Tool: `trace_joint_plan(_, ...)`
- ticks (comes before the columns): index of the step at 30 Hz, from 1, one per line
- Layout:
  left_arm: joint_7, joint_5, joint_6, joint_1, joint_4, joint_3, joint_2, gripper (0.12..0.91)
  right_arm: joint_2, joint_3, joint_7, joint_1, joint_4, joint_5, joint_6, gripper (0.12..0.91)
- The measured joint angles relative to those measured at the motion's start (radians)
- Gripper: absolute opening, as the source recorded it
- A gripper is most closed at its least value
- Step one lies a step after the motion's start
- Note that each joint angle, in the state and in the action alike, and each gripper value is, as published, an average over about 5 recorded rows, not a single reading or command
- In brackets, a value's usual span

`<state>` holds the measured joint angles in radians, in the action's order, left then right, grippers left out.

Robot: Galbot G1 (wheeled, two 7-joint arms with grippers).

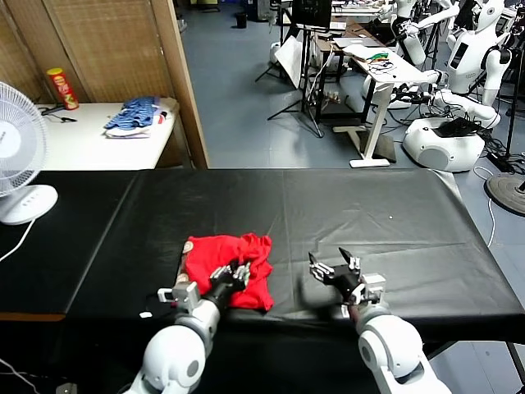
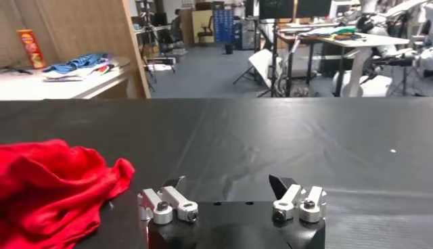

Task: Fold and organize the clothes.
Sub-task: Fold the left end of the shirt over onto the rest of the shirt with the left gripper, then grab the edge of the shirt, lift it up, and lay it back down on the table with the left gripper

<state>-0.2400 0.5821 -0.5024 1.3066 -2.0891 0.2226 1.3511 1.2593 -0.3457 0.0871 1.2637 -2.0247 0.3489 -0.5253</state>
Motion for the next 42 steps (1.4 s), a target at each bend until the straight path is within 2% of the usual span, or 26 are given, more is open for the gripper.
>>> trace_joint_plan(3, 0.014, 0.018, 0.009, -0.005, -0.006, -0.008, 0.036, 0.67, -0.006, 0.016, -0.019, -0.017, 0.01, 0.005, 0.002, 0.798)
trace_joint_plan(6, 0.04, 0.046, 0.027, -0.013, -0.02, -0.002, 0.059, 0.772, -0.011, 0.038, -0.048, -0.038, 0.02, 0.022, 0.008, 0.798)
trace_joint_plan(11, 0.076, 0.02, 0.052, -0.021, -0.05, 0.048, 0.041, 0.797, -0.018, 0.093, -0.108, -0.082, 0.039, 0.052, 0.039, 0.798)
trace_joint_plan(14, 0.08, -0.04, 0.079, -0.015, -0.051, 0.087, 0.009, 0.798, -0.013, 0.148, -0.135, -0.122, 0.059, 0.054, 0.055, 0.798)
trace_joint_plan(17, 0.077, -0.093, 0.106, 0.001, -0.039, 0.128, -0.028, 0.798, -0.004, 0.214, -0.14, -0.172, 0.088, 0.037, 0.057, 0.798)
trace_joint_plan(20, 0.075, -0.118, 0.116, 0.023, -0.024, 0.168, -0.048, 0.798, 0.009, 0.283, -0.126, -0.222, 0.126, -0.012, 0.04, 0.798)
trace_joint_plan(24, 0.075, -0.135, 0.126, 0.044, -0.004, 0.208, -0.049, 0.798, 0.024, 0.346, -0.074, -0.258, 0.177, -0.114, 0.01, 0.798)
trace_joint_plan(29, 0.08, -0.14, 0.134, 0.056, 0.022, 0.241, -0.042, 0.798, 0.034, 0.354, 0.01, -0.248, 0.189, -0.274, 0.022, 0.798)
trace_joint_plan(32, 0.087, -0.137, 0.141, 0.058, 0.039, 0.257, -0.042, 0.798, 0.039, 0.338, 0.047, -0.226, 0.172, -0.332, 0.024, 0.798)
trace_joint_plan(34, 0.094, -0.131, 0.146, 0.059, 0.052, 0.266, -0.041, 0.798, 0.04, 0.325, 0.055, -0.21, 0.162, -0.354, 0.016, 0.798)
trace_joint_plan(38, 0.106, -0.102, 0.151, 0.063, 0.078, 0.277, -0.034, 0.798, 0.039, 0.304, 0.043, -0.181, 0.159, -0.381, -0.012, 0.798)
trace_joint_plan(42, 0.113, -0.072, 0.161, 0.064, 0.107, 0.291, -0.025, 0.798, 0.038, 0.278, 0.033, -0.156, 0.146, -0.354, -0.003, 0.798)
